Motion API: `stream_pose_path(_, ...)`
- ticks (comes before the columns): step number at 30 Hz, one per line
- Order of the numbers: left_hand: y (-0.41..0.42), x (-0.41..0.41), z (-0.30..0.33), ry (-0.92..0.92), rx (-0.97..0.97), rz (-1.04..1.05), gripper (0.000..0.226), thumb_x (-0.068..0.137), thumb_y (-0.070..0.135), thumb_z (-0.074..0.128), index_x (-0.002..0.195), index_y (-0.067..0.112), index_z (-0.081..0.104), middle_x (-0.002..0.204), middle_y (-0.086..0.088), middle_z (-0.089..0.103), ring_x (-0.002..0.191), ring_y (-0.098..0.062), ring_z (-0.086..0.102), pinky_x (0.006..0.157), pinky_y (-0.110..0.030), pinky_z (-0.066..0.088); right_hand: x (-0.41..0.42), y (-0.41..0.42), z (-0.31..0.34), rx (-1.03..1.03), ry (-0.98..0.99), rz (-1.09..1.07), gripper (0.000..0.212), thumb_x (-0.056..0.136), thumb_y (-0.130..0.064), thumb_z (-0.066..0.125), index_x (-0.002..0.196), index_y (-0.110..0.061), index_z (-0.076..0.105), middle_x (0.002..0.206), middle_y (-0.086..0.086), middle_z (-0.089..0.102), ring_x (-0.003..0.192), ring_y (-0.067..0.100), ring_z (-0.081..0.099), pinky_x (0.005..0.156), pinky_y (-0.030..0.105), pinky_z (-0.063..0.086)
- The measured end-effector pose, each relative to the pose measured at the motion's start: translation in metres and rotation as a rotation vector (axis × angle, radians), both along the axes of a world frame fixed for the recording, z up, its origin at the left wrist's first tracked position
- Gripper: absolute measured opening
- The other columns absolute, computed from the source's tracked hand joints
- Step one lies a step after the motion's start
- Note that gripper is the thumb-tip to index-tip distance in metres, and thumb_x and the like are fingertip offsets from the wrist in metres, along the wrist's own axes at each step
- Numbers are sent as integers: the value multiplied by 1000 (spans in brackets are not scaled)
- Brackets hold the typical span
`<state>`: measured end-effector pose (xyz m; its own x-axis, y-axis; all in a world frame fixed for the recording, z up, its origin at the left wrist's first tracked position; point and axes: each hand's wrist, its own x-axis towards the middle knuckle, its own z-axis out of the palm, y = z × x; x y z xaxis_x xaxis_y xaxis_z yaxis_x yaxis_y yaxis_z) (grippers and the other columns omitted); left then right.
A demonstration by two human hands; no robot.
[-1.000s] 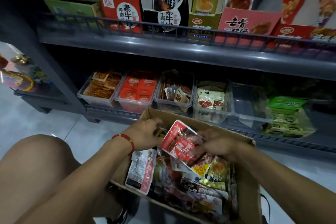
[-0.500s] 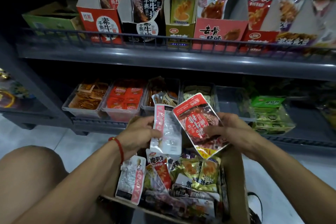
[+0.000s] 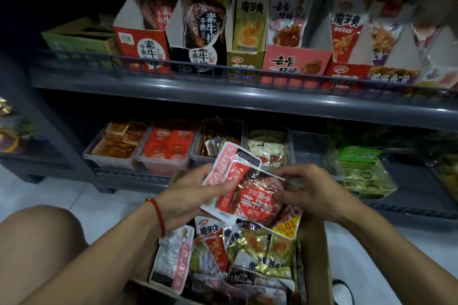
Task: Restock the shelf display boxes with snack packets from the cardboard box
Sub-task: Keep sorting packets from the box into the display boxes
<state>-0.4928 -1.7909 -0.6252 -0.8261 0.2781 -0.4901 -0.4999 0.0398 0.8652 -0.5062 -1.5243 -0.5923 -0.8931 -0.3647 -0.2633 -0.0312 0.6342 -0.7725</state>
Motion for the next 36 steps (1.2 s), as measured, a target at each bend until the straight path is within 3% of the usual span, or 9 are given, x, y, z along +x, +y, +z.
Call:
stream_pose_path(3,4,-1,1,101,1,45,55,84,0,78,132,21,59,117,-7,75,112,-25,71,105,-50,52,-3,-3,3,-168,90,-248,36,75,-33,84,107,-42,70,107,-12,72,96,14,73,70,39,65)
stream_pose_path(6,2,-4,11,174,86,177,55,85,-5,75,131,20,60,118,-8,75,112,-26,71,103,-49,53,-2,-11,3,-451,0,-431,52,73,-34,82,121,-24,63,106,-7,77,95,16,76,73,38,63)
stream_pose_path(10,-8,-7,22,275,146,262,55,84,-6,75,132,17,59,118,-10,75,114,-27,70,102,-50,53,6,-32,8,-593,-96,-392,37,89,-8,71,124,-8,59,103,8,79,82,29,77,67,31,62)
stream_pose_path(17,-58,-22,58,402,222,581,30,96,7,65,124,18,64,114,-10,76,104,-33,73,89,-54,58,-35,-74,98,-527,275,-257,21,98,-6,60,118,-14,63,95,12,77,70,24,73,57,25,57)
stream_pose_path(22,-104,-26,74,465,232,775,24,96,5,62,116,17,69,108,-8,78,97,-28,75,77,-42,58,-111,-142,196,-385,749,-183,11,97,-17,63,95,-27,65,82,0,74,66,18,74,52,31,56)
stream_pose_path(26,-126,-20,82,474,236,805,25,96,9,61,117,21,69,106,-3,78,95,-26,75,59,-26,54,-167,-198,237,-145,944,-161,4,98,-25,59,99,-29,59,80,-16,62,65,-11,62,50,7,41)
stream_pose_path(28,-135,-18,85,463,237,815,25,96,10,61,116,22,70,108,-4,78,98,-29,74,61,-28,53,-188,-222,246,35,989,-153,4,99,-27,58,103,-25,60,79,-11,57,62,-5,53,46,8,35)
stream_pose_path(33,-148,-22,87,439,212,839,22,94,10,63,106,25,74,106,-4,78,109,-45,67,81,-47,46,-224,-263,236,436,950,-109,14,98,-28,60,107,-17,62,88,6,52,75,23,49,69,31,38)
stream_pose_path(36,-149,-21,88,431,207,836,23,95,11,62,105,27,74,105,-3,79,100,-37,72,75,-41,48,-232,-280,215,547,922,-99,21,99,-31,61,111,-14,63,89,6,54,76,25,52,68,34,41)
